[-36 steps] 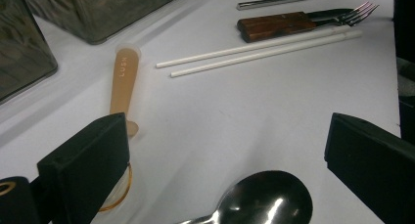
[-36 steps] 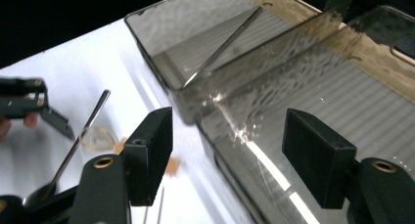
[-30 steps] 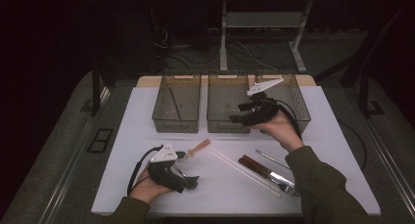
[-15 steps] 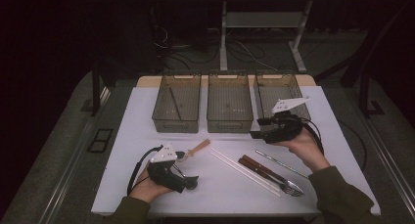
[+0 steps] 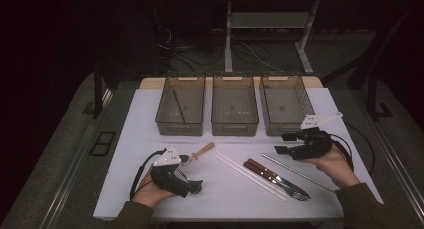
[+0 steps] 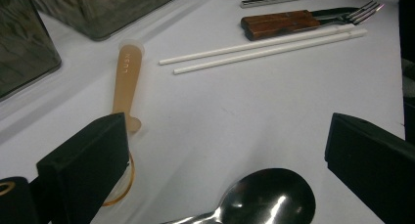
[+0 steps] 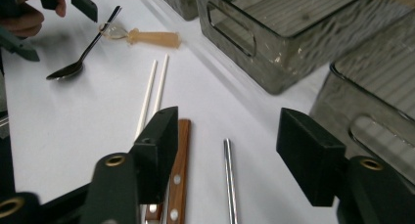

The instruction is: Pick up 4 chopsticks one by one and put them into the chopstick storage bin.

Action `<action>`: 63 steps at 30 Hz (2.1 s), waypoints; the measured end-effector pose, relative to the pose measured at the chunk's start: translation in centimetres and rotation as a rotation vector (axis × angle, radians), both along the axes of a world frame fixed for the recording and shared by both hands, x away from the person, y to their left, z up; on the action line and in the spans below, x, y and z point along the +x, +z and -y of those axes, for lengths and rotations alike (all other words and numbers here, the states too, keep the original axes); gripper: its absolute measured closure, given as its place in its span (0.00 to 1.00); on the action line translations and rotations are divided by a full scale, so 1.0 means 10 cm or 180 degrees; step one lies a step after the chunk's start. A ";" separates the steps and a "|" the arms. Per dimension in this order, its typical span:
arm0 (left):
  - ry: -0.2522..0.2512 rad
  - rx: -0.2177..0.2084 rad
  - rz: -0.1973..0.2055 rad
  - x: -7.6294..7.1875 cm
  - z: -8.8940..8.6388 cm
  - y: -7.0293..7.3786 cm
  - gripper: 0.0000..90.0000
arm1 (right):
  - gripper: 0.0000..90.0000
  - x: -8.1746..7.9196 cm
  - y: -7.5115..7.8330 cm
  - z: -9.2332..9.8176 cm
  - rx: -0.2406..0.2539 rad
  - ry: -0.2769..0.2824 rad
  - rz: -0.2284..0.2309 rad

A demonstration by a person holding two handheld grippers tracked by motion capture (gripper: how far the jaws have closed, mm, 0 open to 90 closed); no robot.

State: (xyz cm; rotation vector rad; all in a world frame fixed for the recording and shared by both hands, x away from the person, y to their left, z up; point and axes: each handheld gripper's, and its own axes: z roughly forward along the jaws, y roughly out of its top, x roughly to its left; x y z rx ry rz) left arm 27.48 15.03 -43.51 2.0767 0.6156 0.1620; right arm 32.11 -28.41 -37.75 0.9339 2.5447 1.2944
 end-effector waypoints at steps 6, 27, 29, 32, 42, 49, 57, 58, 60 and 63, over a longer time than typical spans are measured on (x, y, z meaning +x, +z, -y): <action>0.0000 0.0001 0.0003 -0.01 0.00 0.01 0.02 | 0.53 -0.12 -0.07 0.16 -0.0108 0.0017 -0.0078; -0.0014 0.0007 0.0005 -0.01 0.01 0.01 0.02 | 0.85 -0.23 -0.27 0.35 -0.0955 0.0113 -0.0402; -0.0016 0.0008 0.0001 -0.01 0.01 0.01 0.02 | 0.86 -0.23 -0.29 0.34 -0.1051 0.0170 -0.0501; -0.0018 0.0009 0.0002 -0.01 0.01 0.01 0.02 | 0.86 -0.23 -0.32 0.32 -0.1207 0.0240 -0.0603; -0.0024 0.0017 0.0002 -0.01 0.01 0.01 0.02 | 0.88 -0.21 -0.37 0.26 -0.1545 0.0279 -0.0800; -0.0023 0.0010 0.0003 -0.01 0.01 0.01 0.02 | 0.88 -0.16 -0.42 0.17 -0.1803 0.0345 -0.0883; -0.0032 0.0027 -0.0002 -0.01 0.02 0.00 0.02 | 0.91 -0.10 -0.42 0.03 -0.2111 0.0392 -0.0992; -0.0033 0.0028 -0.0002 -0.01 0.02 0.00 0.02 | 0.92 -0.10 -0.42 0.02 -0.2132 0.0378 -0.1016; -0.0035 0.0028 -0.0001 -0.01 0.02 0.00 0.02 | 0.94 -0.09 -0.42 -0.01 -0.2202 0.0387 -0.1007; -0.0032 0.0031 0.0001 -0.01 0.02 0.00 0.02 | 0.95 -0.09 -0.42 -0.04 -0.2289 0.0381 -0.1005</action>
